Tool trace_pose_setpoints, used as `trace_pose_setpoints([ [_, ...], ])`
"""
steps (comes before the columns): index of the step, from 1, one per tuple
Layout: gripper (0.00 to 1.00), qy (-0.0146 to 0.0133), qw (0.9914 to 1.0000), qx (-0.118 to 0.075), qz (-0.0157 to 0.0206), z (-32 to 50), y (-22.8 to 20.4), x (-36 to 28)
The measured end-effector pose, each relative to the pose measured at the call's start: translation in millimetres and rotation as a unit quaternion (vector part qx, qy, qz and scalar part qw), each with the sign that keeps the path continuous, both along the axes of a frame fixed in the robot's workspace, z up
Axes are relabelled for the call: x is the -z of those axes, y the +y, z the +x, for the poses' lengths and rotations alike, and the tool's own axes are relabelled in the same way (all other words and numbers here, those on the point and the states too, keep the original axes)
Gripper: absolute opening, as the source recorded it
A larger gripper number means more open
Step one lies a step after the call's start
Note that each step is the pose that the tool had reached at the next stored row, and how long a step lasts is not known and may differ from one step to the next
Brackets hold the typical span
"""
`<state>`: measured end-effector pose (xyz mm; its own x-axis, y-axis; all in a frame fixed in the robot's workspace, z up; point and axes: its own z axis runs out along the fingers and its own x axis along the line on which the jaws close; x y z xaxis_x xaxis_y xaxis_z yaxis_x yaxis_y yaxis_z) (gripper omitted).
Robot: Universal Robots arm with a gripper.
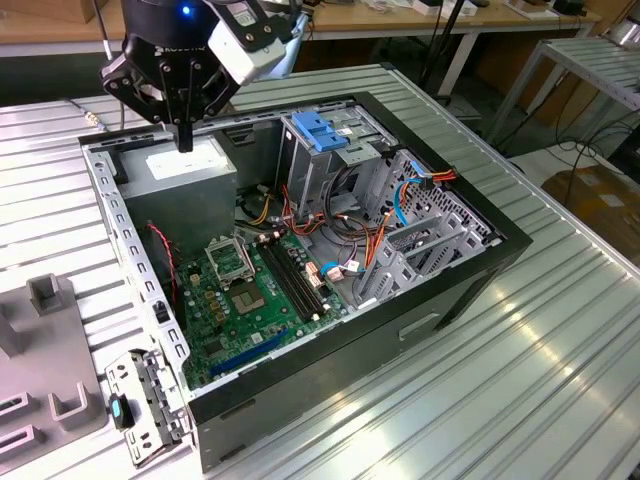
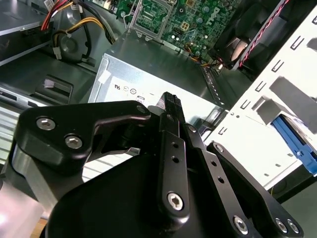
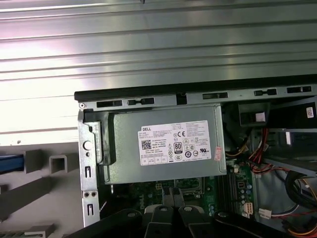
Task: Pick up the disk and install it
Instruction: 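Reach for the disk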
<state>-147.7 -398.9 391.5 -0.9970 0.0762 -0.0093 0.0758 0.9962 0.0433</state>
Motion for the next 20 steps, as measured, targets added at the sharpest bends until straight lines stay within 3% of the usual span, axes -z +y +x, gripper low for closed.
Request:
trace_pose_setpoints([
  [20, 0.11, 0.0011, 1.0, 0.0, 0.0, -5.5, 0.0, 0.3],
])
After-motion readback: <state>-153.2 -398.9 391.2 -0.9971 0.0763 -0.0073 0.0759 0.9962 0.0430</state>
